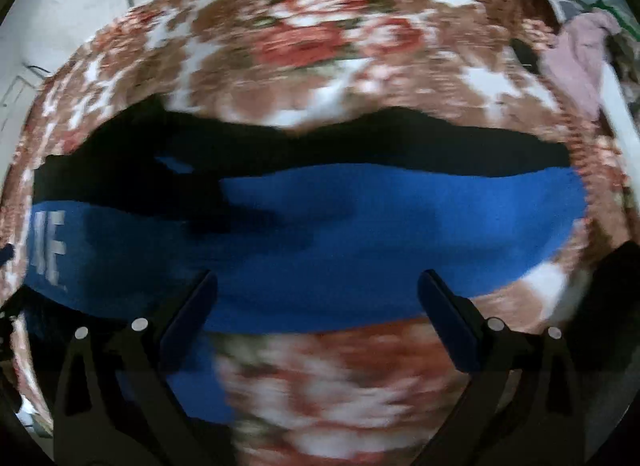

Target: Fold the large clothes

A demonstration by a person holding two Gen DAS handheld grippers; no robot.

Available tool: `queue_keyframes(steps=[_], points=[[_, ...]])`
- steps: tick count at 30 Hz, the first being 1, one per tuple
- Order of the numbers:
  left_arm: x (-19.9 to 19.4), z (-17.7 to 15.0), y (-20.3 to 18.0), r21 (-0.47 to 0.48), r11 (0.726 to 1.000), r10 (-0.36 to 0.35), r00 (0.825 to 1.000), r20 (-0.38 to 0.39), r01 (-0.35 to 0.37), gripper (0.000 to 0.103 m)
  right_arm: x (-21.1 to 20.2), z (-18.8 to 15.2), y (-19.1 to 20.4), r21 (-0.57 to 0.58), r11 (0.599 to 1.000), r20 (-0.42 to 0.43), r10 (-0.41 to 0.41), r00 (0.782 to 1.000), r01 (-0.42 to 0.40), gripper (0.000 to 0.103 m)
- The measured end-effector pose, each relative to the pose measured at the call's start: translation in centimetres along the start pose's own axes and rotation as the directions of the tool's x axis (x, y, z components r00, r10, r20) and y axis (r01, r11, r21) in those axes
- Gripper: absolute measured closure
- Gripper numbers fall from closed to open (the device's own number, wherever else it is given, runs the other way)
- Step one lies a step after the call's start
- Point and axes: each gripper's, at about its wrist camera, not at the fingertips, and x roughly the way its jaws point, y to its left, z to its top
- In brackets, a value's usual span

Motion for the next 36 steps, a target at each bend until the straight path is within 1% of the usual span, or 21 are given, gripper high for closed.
queue_keyframes(steps=[1,3,4,6,8,10,13,15,17,19,21,24,26,29,31,32,33,34,35,36], points=[[0.2,0.4,-1.9,0.007,1.000,-0.001,1.000,0.003,0.001,0.006,0.0,0.1,-1.6,0.014,1.000,-0.005,-0.005,1.000,0.006,0.005],[0.9,0.9,-4.6,0.014,1.000,-0.017,1.000,0.006,0.017,0.006,0.2,0.2,-6.5,0.085,0.996,-0.021,-0.012,1.000,0.013,0.005],[1.3,1.2,-6.5,0.024,0.999,-0.023,1.000,0.009,0.023,0.006,0.4,0.2,-8.8,0.119,0.992,-0.027,-0.029,0.999,0.032,0.005],[1.9,1.6,-8.7,0.042,0.999,-0.020,1.000,0.010,0.020,0.006,1.0,0.4,-12.5,0.156,0.987,-0.034,-0.043,0.998,0.048,0.005],[2.8,1.9,-11.2,0.056,0.998,-0.014,1.000,0.006,0.013,0.006,1.9,0.8,-15.7,0.197,0.980,-0.039,-0.036,0.999,0.043,0.005],[3.7,2.0,-12.8,0.055,0.998,-0.007,1.000,-0.005,0.007,0.006,3.1,1.3,-19.1,0.251,0.968,-0.050,-0.007,0.999,0.019,0.005],[4.9,1.7,-14.2,0.053,0.999,0.013,1.000,-0.026,-0.011,0.006,4.7,1.8,-23.0,0.321,0.946,-0.055,0.066,0.996,-0.045,0.005],[5.6,1.6,-14.9,0.054,0.998,0.029,0.999,-0.037,-0.027,0.006,5.7,1.9,-24.8,0.360,0.930,-0.066,0.101,0.993,-0.070,0.005],[6.3,1.7,-15.2,0.046,0.998,0.044,0.998,-0.045,-0.042,0.006,6.7,1.9,-25.9,0.389,0.913,-0.078,0.160,0.984,-0.118,0.005],[6.8,1.9,-15.5,0.021,0.999,0.049,0.998,-0.046,-0.048,0.006,7.5,2.1,-26.9,0.415,0.891,-0.052,0.226,0.973,-0.185,0.005],[7.3,2.0,-15.7,-0.019,0.999,0.043,0.998,-0.055,-0.044,0.006,8.4,2.3,-27.7,0.434,0.875,-0.048,0.257,0.965,-0.212,0.005],[7.8,1.6,-16.0,-0.080,0.997,0.016,0.997,-0.080,-0.022,0.006,9.3,2.8,-28.4,0.466,0.849,-0.038,0.300,0.953,-0.249,0.005],[8.1,1.0,-16.3,-0.086,0.996,0.025,0.996,-0.090,-0.033,0.006,10.1,3.2,-29.0,0.515,0.814,-0.037,0.334,0.942,-0.268,0.005],[8.7,0.0,-16.5,-0.074,0.996,0.049,0.992,-0.113,-0.058,0.006,10.9,3.2,-30.4,0.583,0.747,-0.005,0.398,0.918,-0.320,0.005],[8.7,-0.3,-16.4,-0.062,0.995,0.068,0.992,-0.105,-0.075,0.006,11.3,3.2,-31.1,0.611,0.710,0.016,0.431,0.902,-0.350,0.006],[8.7,-0.3,-16.2,-0.060,0.995,0.073,0.992,-0.100,-0.079,0.006,11.5,3.2,-31.3,0.617,0.701,0.023,0.438,0.899,-0.357,0.010],[8.7,-0.2,-16.1,-0.062,0.994,0.079,0.993,-0.093,-0.085,0.006,11.5,3.2,-31.5,0.627,0.690,0.030,0.444,0.896,-0.362,0.016],[8.8,-0.1,-15.8,-0.065,0.994,0.083,0.992,-0.091,-0.089,0.006,11.6,3.0,-31.7,0.635,0.680,0.035,0.448,0.893,-0.366,0.019],[9.0,-0.1,-15.5,-0.070,0.993,0.086,0.992,-0.091,-0.093,0.006,11.6,2.9,-32.0,0.641,0.673,0.038,0.451,0.892,-0.368,0.024],[9.2,0.0,-15.3,-0.075,0.993,0.087,0.992,-0.094,-0.094,0.006,11.6,2.8,-32.2,0.647,0.668,0.041,0.451,0.892,-0.368,0.034]])
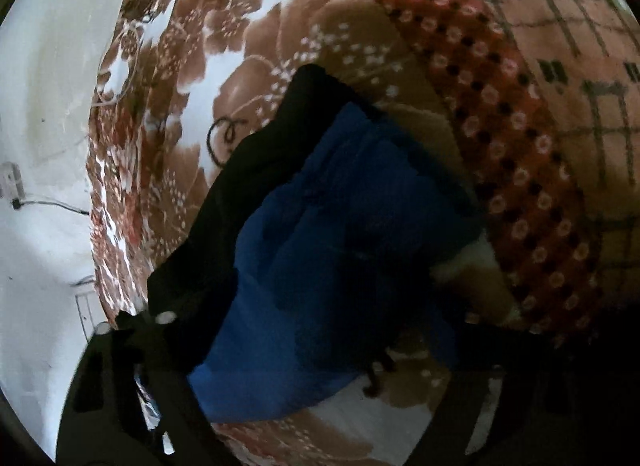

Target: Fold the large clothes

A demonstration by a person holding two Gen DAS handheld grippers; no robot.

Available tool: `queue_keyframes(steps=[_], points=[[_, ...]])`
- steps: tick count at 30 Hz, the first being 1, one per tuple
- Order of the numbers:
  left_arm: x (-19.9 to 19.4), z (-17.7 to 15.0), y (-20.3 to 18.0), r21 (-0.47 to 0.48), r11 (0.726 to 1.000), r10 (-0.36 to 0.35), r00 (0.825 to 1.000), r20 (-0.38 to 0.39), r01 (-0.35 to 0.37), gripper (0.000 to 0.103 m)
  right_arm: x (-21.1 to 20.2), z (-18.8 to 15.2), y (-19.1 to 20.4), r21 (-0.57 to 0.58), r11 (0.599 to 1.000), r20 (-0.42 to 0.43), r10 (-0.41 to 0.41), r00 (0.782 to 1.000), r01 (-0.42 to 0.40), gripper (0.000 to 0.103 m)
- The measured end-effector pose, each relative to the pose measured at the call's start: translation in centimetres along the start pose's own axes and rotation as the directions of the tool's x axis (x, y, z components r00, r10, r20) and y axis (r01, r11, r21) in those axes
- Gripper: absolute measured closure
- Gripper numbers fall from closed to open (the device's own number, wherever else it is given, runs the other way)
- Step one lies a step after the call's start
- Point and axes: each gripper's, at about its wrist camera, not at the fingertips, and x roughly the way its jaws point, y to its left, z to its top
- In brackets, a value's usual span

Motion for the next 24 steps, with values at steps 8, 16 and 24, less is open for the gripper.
queue_keyframes(steps=[8,16,24], points=[[2.4,-0.4,-0.1,0.010,1.000,0.023,0.999,-0.041,-0.022,0.006,-1.2,-0.2,1.3,-0.083,0.997,0.022,0.005,1.000,-0.003,0.085],[4.3,-1.5,0.2,0.047,0.999,0.025,0.997,-0.068,-0.022,0.004,-6.5,-2.7,10.1,-0.350,0.936,0.129,0.093,0.987,-0.043,0.088],[5.0,-1.3,0.8,0.055,0.998,-0.024,0.997,-0.067,0.027,0.004,-8.7,-9.1,23.9,-0.574,0.818,0.164,0.082,0.983,0.028,0.089]])
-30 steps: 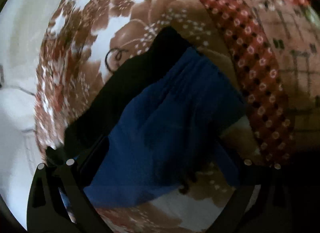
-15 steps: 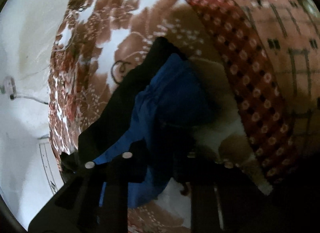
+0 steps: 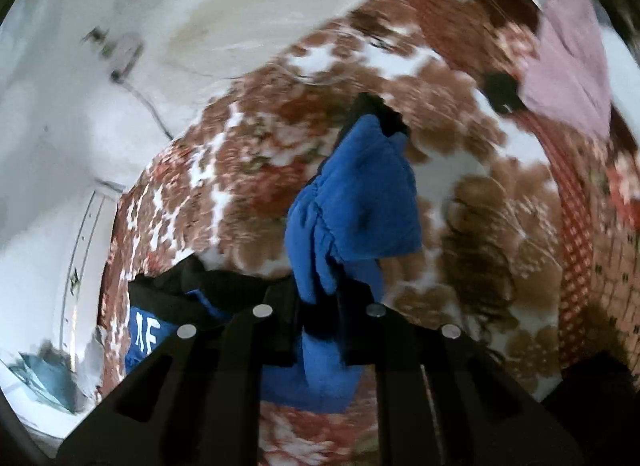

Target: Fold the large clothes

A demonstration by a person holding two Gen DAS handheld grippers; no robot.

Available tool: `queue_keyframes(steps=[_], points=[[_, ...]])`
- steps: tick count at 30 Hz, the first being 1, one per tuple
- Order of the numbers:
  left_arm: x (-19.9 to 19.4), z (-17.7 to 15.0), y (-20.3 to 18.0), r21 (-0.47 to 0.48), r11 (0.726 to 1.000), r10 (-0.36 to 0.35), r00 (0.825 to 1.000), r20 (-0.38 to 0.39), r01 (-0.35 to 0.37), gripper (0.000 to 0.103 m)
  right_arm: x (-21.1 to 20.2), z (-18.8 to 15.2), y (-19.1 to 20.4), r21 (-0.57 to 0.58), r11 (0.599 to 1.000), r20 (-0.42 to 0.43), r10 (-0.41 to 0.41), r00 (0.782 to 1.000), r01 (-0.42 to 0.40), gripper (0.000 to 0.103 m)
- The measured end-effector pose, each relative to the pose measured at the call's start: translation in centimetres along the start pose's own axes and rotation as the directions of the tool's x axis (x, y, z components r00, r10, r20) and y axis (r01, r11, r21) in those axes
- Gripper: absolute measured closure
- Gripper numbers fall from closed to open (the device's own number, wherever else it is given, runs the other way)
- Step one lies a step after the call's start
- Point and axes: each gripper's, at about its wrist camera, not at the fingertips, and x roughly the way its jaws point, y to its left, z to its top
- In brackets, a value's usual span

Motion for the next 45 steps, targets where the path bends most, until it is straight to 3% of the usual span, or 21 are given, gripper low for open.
queue_keyframes(steps=[3,15,23,28,30,36,40,45], points=[[0.1,0.2,0.4,0.017,1.000,-0.019,1.000,0.007,0.019,0.004,0.6,-0.3,4.2,-0.027,0.999,-0.027,-0.036,0.999,0.035,0.089],[0.3,0.4,1.0,0.038,0.998,-0.046,0.999,0.017,0.045,0.004,3.0,-2.6,23.0,-0.187,0.972,-0.031,0.143,0.989,-0.146,0.089],[-2.2,-1.0,2.5,0.012,0.991,-0.133,0.988,0.076,0.133,0.005,8.2,-5.3,33.1,-0.290,0.931,-0.148,0.185,0.972,-0.221,0.089],[-4.2,-3.8,1.2,0.127,0.989,-0.090,0.990,0.104,0.076,0.005,12.4,-7.9,38.8,-0.348,0.902,-0.237,0.177,0.955,-0.254,0.089],[-4.8,-4.7,1.2,0.141,0.986,-0.104,0.988,0.112,0.088,0.005,13.9,-9.1,40.8,-0.352,0.895,-0.269,0.183,0.946,-0.273,0.089],[-7.9,-8.7,2.6,0.078,0.981,-0.186,0.980,0.073,0.180,0.005,19.8,-13.6,47.2,-0.408,0.864,-0.383,0.133,0.914,-0.296,0.089],[-9.3,-12.6,6.0,0.003,0.975,-0.223,0.974,0.038,0.223,0.005,23.5,-16.6,50.3,-0.425,0.847,-0.454,0.106,0.885,-0.320,0.089],[-11.0,-17.3,10.9,-0.093,0.963,-0.255,0.967,-0.026,0.252,0.005,28.3,-19.4,52.4,-0.455,0.842,-0.490,0.034,0.871,-0.289,0.086]])
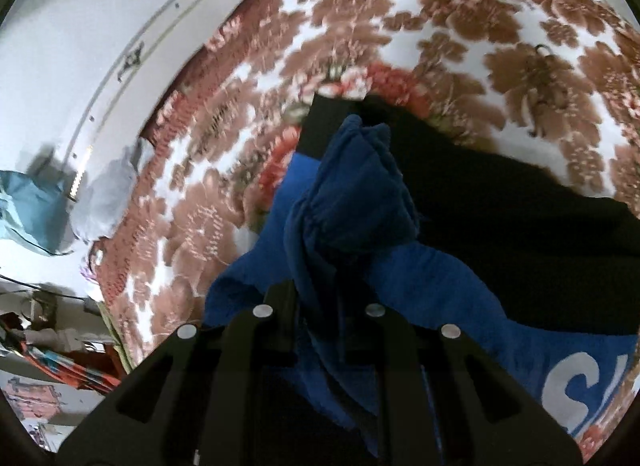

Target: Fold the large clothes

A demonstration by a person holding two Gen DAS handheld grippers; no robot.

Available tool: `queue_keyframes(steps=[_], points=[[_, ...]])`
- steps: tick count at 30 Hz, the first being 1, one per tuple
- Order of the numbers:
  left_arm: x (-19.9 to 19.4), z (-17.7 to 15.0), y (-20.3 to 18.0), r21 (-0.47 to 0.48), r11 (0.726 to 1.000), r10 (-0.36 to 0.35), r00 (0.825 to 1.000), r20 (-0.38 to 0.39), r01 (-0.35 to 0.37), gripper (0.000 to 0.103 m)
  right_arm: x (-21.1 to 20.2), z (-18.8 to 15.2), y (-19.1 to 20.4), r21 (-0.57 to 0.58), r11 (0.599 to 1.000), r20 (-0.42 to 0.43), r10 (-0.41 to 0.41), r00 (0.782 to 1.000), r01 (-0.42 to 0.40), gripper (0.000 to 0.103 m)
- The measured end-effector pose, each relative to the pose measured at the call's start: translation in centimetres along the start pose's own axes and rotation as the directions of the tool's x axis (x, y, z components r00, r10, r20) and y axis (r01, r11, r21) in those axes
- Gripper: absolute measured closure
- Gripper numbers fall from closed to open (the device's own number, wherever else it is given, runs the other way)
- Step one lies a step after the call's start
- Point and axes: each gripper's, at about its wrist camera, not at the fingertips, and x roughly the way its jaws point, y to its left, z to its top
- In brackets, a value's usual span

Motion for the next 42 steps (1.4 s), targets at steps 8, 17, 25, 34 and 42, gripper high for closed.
queue_keyframes(steps=[8,17,25,34,42], points=[[-4.6,-4.4,8.4,-0.122,0.989,0.083,0.996,0.020,-0.080,0.005,6.1,-0.9,-1.3,0.037,0.999,-0.111,-0.030,0.993,0.034,0.029],[-9.0,1.5,18.8,-0.301,0.941,0.203,0.969,0.139,-0.154,0.005,-2.5,-2.3,-4.8,0.059,0.992,0.049,-0.115,0.992,0.112,0.012],[-9.6,9.8,26.3,-0.392,0.919,0.146,0.956,0.253,-0.037,0.005,-8.8,-9.1,-18.1,0.147,0.770,0.053,-0.633,0.773,0.620,0.012],[-2.7,13.6,27.6,-0.300,0.954,-0.001,0.996,0.085,0.026,0.034,-8.9,-14.1,-25.0,0.221,0.710,-0.028,-0.680,0.732,0.668,0.011],[-2.8,14.7,27.1,-0.262,0.965,0.004,0.999,0.042,0.007,0.083,-8.3,-14.3,-24.8,0.225,0.728,-0.035,-0.658,0.752,0.648,0.011]])
